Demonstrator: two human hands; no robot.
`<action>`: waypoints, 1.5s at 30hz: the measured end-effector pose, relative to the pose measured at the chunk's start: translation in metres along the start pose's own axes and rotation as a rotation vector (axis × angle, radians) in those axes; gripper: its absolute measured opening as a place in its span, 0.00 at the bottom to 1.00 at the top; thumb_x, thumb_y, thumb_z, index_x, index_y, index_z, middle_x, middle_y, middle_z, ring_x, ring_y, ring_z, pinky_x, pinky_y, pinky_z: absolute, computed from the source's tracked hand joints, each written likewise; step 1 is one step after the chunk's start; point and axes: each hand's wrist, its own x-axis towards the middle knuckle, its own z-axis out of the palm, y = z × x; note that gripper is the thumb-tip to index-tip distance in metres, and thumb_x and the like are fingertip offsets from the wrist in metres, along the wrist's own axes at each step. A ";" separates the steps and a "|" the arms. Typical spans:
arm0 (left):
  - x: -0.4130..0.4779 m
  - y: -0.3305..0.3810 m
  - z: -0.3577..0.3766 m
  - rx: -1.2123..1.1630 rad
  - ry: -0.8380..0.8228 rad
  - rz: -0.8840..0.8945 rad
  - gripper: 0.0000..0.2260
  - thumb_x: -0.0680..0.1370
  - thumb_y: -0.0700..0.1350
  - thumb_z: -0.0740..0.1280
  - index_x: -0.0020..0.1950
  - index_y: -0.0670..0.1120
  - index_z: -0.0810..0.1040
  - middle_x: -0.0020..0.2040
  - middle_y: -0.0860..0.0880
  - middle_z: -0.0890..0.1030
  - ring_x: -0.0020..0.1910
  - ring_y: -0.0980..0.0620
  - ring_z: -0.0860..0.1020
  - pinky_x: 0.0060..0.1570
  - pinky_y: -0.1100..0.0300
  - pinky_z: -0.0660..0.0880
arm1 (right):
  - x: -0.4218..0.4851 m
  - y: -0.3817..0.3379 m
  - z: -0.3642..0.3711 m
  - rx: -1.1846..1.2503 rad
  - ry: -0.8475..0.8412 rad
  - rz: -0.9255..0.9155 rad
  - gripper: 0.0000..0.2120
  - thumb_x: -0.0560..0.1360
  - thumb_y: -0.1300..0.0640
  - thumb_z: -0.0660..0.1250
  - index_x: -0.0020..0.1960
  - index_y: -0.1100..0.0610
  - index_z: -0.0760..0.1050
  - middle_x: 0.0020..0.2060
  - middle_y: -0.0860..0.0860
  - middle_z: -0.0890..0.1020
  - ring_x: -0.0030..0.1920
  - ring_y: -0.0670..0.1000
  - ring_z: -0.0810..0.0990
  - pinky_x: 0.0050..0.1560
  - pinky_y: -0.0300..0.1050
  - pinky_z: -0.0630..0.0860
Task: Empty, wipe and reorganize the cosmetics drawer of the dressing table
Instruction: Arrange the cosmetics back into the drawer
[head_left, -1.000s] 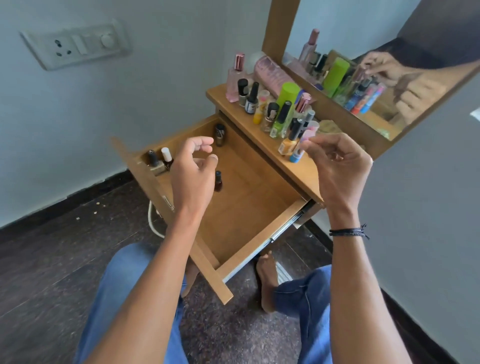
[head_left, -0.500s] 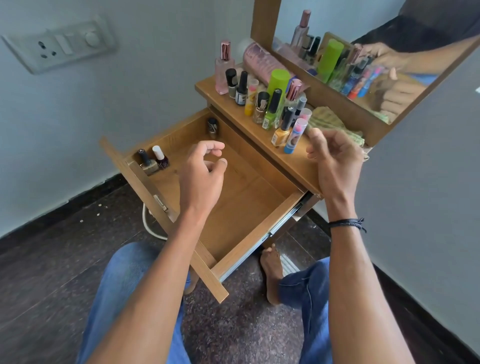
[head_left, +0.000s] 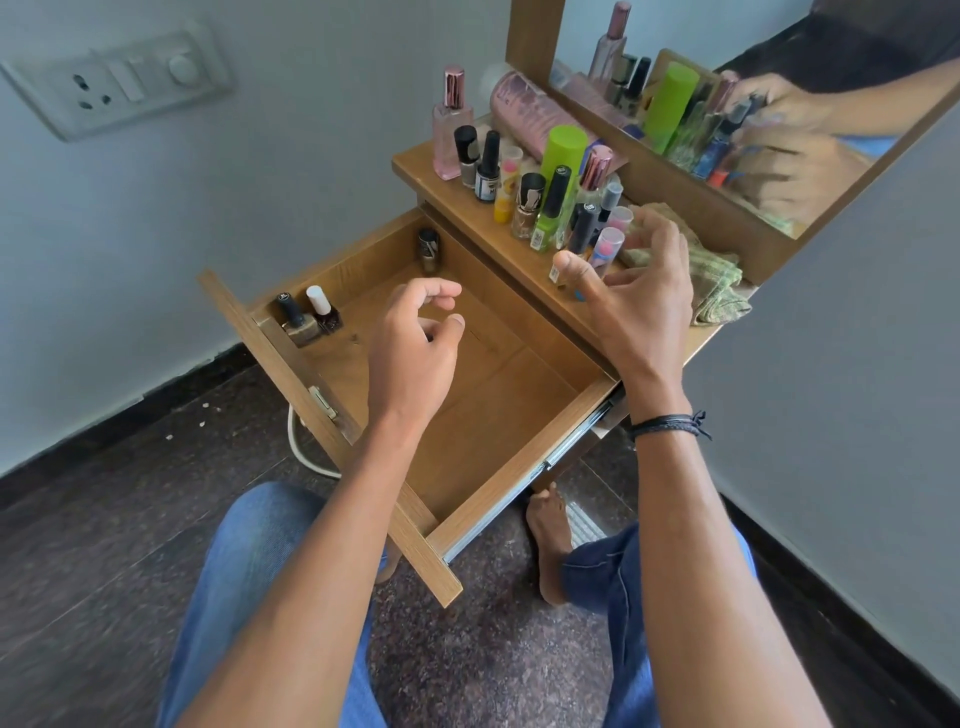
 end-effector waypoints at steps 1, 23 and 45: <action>0.000 0.000 0.000 -0.002 0.001 -0.002 0.12 0.79 0.40 0.69 0.60 0.52 0.79 0.58 0.53 0.80 0.45 0.55 0.81 0.38 0.75 0.75 | 0.000 0.001 0.000 -0.007 -0.009 0.008 0.34 0.69 0.34 0.76 0.67 0.50 0.73 0.58 0.45 0.78 0.41 0.41 0.80 0.49 0.47 0.80; 0.006 -0.001 -0.011 -0.069 0.050 -0.026 0.11 0.78 0.40 0.69 0.58 0.53 0.79 0.56 0.54 0.81 0.44 0.55 0.82 0.42 0.64 0.81 | -0.006 0.005 -0.009 0.165 0.125 0.098 0.08 0.74 0.55 0.74 0.49 0.57 0.79 0.38 0.41 0.80 0.36 0.38 0.77 0.41 0.35 0.75; 0.012 -0.010 -0.052 -0.110 -0.333 0.046 0.13 0.76 0.48 0.75 0.60 0.53 0.83 0.57 0.57 0.83 0.58 0.57 0.80 0.60 0.52 0.79 | -0.072 -0.025 0.052 0.109 -0.311 -0.272 0.06 0.76 0.57 0.74 0.52 0.53 0.79 0.44 0.44 0.82 0.44 0.46 0.81 0.46 0.44 0.80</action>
